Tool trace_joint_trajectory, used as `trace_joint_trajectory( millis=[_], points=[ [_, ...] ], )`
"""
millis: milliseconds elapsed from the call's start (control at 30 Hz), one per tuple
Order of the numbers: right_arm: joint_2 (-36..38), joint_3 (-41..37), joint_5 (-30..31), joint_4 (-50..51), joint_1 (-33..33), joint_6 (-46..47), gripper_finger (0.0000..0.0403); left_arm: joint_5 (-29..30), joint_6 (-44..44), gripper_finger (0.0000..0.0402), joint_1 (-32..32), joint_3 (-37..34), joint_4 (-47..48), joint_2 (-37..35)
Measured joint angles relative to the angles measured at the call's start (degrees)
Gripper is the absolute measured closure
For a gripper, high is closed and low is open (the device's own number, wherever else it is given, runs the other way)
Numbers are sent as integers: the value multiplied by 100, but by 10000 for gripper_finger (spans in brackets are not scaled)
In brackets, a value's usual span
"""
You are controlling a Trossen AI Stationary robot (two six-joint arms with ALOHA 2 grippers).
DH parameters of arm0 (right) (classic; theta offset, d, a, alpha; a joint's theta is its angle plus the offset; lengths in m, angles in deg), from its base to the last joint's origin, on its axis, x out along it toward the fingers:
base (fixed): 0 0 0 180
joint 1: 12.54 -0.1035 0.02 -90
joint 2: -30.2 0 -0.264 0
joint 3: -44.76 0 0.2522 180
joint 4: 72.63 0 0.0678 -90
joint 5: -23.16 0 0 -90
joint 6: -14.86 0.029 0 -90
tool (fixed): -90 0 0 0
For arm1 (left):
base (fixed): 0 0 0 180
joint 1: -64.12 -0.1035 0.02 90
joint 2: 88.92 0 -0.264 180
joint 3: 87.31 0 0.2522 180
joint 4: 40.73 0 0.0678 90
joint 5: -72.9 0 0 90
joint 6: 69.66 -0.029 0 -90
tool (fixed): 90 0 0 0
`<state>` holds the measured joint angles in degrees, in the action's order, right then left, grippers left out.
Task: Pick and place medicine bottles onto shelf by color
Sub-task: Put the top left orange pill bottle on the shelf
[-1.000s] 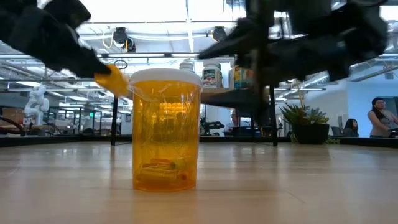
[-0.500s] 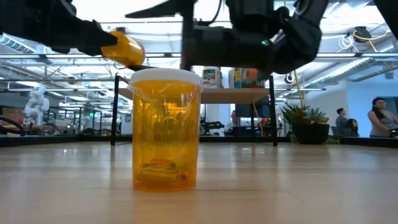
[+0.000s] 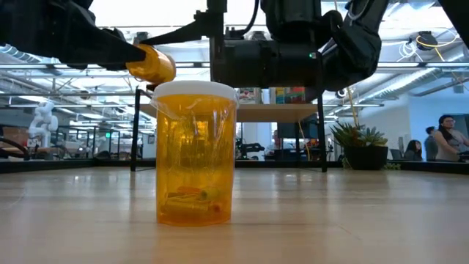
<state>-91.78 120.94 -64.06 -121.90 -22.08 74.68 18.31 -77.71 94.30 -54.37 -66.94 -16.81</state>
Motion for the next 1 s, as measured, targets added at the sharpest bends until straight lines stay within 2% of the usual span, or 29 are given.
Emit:
trace_joint_trajectory(
  millis=[100, 267, 433, 567, 667, 833, 1000],
  points=[
    [-3, -14, -13, -100, 4, -137, 197, -16, 152, 71, -71, -2, 36, -2],
    [-13, -18, -294, -317, 11, -651, 207, -420, 608, 12, -244, -2, -89, -11],
    [2, -14, -415, -134, 15, -1734, 207, -686, 948, 19, -373, -2, -23, -7],
    [-1, -119, -401, 30, 10, -3095, 206, -700, 1381, 13, -368, 0, -143, -121],
    [-13, -323, -216, 82, -7, -3999, 206, -696, 1778, 6, -392, -2, -52, -290],
    [56, -532, 517, 3, -95, -5340, 205, -858, 2255, 5, -415, 0, 55, -471],
    [55, -539, 1141, 7, -400, -7155, 205, -988, 2658, 5, -562, 0, 97, -63]
  ],
)
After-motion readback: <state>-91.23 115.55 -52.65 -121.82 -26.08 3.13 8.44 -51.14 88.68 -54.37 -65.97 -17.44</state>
